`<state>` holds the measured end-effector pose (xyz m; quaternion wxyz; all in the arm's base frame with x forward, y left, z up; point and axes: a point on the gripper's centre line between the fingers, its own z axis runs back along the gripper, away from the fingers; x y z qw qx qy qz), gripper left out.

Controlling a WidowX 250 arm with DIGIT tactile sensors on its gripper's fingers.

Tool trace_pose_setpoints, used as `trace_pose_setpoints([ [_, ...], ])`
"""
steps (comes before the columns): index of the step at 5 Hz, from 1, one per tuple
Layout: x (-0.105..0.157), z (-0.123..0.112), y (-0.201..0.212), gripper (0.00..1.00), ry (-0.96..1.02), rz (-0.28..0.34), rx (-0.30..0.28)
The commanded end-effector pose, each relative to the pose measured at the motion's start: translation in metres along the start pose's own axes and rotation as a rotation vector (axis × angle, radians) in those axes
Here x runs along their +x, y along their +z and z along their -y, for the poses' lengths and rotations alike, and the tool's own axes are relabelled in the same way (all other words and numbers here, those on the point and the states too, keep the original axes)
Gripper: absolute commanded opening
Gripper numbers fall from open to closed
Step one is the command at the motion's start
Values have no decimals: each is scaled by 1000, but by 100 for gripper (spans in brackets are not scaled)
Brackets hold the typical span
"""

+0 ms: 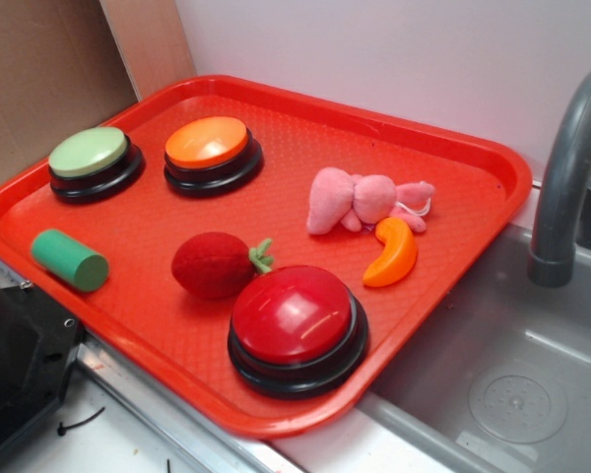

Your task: Push the green button.

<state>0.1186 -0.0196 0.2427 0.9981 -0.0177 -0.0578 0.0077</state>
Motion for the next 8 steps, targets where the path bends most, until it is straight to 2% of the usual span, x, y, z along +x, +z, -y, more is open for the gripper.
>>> trace_pose_setpoints([
  [1,0,0,0,100,0,0,0],
  [2,34,-47,-42,100,211,-50,34],
  [3,60,-73,-75,100,344,-34,85],
  [4,61,-108,-108,100,476,-34,90],
  [5,47,-143,-133,100,557,-27,107],
  [6,40,-168,-151,100,578,-47,117],
  [8,53,-181,-173,100,501,-76,161],
])
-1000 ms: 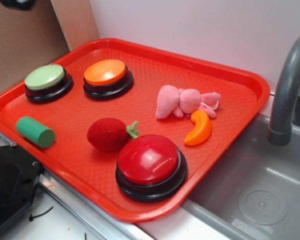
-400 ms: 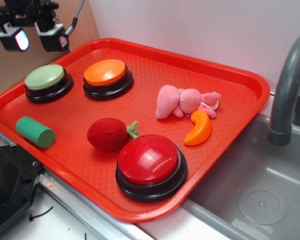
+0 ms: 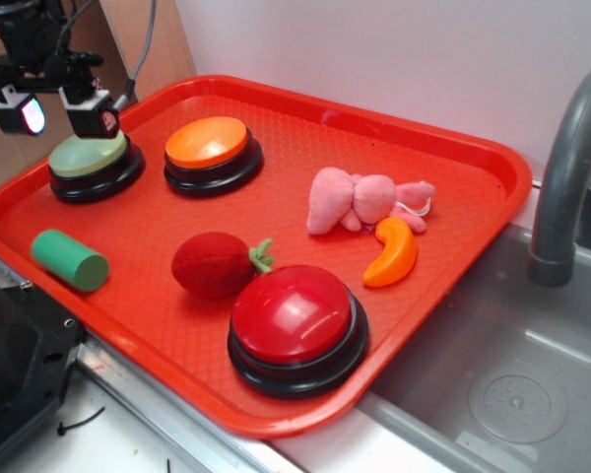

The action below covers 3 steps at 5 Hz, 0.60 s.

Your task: Push the green button.

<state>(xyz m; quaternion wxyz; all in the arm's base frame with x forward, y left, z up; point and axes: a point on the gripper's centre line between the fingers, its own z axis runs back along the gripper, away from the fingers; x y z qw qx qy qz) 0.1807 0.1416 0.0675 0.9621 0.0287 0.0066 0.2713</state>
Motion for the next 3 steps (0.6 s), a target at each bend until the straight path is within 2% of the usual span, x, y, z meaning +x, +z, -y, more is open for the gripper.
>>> trace_pose_setpoints([
  [1,17,-3,-12,100,-48,26,36],
  [3,15,-2,-11,100,-52,13,10],
])
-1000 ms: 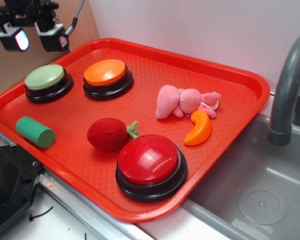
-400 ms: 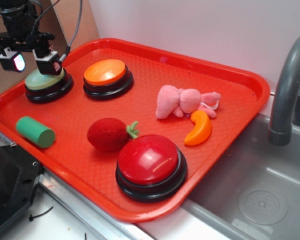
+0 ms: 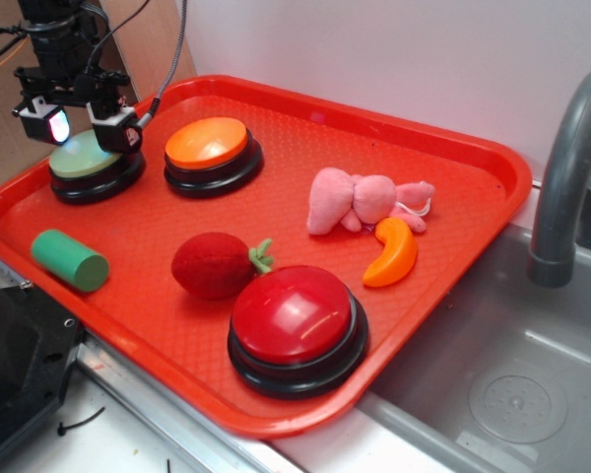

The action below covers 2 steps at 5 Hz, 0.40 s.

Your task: Push the green button.

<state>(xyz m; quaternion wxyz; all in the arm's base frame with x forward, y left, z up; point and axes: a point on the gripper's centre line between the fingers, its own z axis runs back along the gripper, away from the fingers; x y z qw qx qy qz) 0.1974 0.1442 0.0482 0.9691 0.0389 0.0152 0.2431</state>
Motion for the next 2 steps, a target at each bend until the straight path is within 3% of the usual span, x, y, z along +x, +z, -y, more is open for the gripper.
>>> trace_pose_setpoints([
  [1,-2,-13,27,100,33,58,-20],
  [2,-6,-21,53,100,74,111,-4],
])
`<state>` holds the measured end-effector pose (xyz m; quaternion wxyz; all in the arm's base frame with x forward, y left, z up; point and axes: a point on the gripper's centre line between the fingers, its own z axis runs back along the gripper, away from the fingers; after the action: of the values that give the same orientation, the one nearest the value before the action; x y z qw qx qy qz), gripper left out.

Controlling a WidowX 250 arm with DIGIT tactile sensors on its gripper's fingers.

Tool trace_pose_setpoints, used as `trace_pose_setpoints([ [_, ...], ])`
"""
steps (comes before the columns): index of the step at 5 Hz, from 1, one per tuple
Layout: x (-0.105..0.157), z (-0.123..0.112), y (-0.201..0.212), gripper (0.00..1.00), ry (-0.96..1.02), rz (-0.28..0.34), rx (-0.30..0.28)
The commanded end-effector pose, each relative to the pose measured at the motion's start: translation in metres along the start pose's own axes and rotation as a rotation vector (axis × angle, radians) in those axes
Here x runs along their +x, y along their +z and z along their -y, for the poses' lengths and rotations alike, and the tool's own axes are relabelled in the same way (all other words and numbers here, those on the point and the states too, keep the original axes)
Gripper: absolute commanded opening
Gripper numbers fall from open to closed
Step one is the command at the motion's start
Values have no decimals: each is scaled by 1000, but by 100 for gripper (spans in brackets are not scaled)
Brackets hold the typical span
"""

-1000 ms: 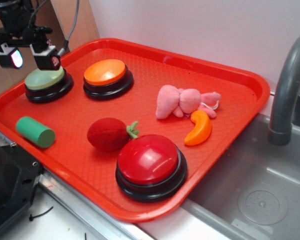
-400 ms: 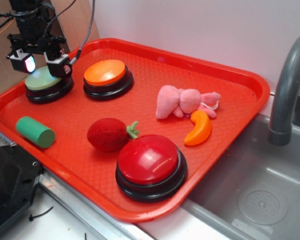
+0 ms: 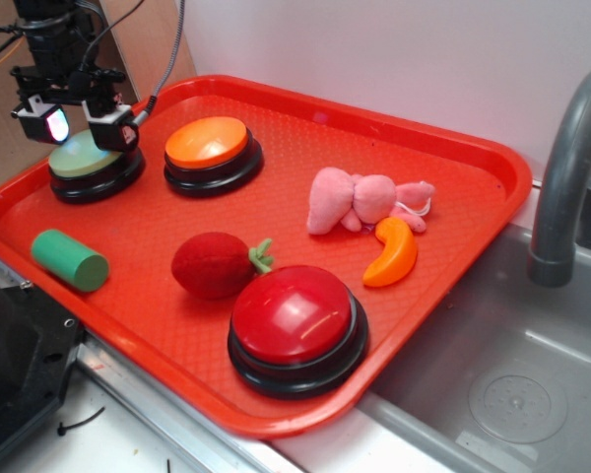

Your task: Push the green button.

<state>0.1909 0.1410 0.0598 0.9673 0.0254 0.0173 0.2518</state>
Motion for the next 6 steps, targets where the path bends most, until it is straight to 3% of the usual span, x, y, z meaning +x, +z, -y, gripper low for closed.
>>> trace_pose_setpoints([
  [1,-4,-21,58,100,107,111,49],
  [3,-11,-21,74,100,138,130,74],
  [6,-13,-15,88,100,112,146,56],
])
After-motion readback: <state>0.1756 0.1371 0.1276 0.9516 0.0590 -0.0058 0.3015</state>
